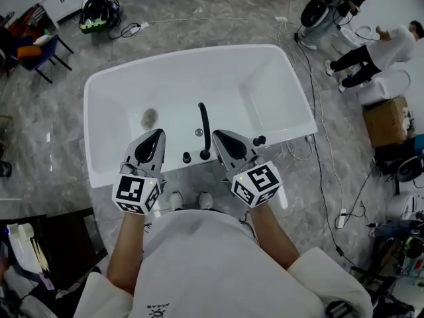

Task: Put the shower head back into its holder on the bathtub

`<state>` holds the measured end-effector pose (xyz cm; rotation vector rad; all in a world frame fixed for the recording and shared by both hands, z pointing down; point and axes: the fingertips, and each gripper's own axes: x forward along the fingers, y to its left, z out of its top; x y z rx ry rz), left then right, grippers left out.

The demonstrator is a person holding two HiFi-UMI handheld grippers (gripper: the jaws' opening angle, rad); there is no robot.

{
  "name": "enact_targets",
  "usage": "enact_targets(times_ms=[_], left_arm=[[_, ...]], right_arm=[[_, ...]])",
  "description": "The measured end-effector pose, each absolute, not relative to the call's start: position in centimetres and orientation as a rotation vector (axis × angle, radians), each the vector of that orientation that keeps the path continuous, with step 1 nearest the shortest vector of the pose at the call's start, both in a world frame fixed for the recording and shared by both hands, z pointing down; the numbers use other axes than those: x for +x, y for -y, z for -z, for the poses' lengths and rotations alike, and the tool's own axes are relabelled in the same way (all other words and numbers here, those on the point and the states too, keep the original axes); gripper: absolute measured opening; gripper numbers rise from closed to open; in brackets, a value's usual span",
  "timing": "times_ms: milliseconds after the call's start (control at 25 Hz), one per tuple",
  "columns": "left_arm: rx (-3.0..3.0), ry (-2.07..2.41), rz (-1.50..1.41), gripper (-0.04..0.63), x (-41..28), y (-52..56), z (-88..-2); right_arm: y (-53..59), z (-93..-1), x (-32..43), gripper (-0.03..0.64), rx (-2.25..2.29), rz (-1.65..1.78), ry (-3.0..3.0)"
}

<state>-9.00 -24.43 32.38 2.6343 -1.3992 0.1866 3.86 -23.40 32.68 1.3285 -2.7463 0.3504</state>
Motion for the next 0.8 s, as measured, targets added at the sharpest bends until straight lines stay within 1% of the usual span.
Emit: enact_targets(times_ms=[240, 800], left_arm=[[2.680, 1.410, -0.127, 0.009, -8.8, 25.1, -29.5], [2.642, 1.483, -0.121, 0.009, -11.0, 24.9, -29.4]], right_arm=[[24.1, -30.5, 3.5, 0.017, 1.314, -0.286, 2.766], [24.3, -30.6, 4.9, 0.017, 1.369, -0.296, 2.743]])
